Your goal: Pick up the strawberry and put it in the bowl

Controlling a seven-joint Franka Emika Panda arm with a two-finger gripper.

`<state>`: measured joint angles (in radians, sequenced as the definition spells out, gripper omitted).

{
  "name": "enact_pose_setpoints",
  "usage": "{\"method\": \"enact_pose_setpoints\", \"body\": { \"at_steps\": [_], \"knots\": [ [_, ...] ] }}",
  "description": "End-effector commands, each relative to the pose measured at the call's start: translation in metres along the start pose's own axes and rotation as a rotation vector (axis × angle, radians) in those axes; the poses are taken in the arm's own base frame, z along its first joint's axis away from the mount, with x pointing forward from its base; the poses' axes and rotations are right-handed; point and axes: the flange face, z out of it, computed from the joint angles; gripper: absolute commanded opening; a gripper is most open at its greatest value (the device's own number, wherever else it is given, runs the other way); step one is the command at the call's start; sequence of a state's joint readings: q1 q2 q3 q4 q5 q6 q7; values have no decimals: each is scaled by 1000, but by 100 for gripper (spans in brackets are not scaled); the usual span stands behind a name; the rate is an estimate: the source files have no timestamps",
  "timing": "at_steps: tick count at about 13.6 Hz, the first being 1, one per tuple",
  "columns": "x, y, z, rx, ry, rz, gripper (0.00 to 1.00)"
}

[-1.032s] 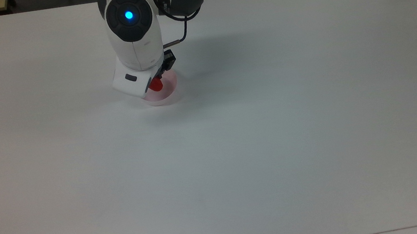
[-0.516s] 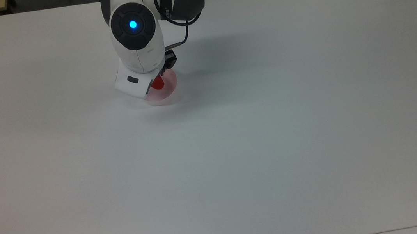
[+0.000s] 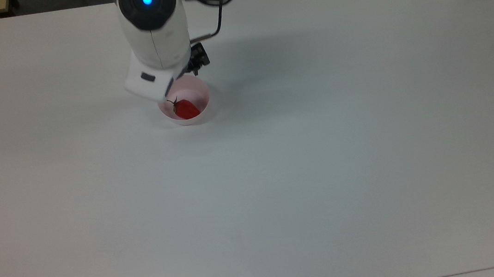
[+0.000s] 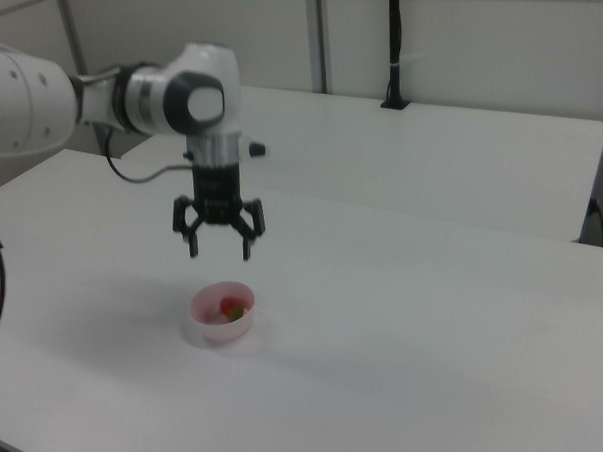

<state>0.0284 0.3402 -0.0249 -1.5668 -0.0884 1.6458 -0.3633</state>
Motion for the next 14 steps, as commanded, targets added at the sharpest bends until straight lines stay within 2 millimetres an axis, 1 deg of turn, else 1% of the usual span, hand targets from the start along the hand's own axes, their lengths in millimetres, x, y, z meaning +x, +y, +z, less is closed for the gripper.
{"method": "enact_pose_setpoints", "body": {
  "at_steps": [1, 3, 5, 6, 8, 11, 12, 14],
  "knots": [
    [-49, -6, -72, -27, 93, 41, 100],
    [-62, -6, -92, -34, 133, 95, 100],
    [-66, -9, -100, -33, 149, 220, 100],
    [-67, -13, -103, -34, 153, 280, 100],
    [-81, -17, -120, -31, 187, 383, 100],
    [-94, -12, -131, -24, 204, 409, 100],
    [-100, -13, -138, -25, 219, 421, 100],
    [-102, -15, -140, -20, 222, 465, 100]
  ]
}}
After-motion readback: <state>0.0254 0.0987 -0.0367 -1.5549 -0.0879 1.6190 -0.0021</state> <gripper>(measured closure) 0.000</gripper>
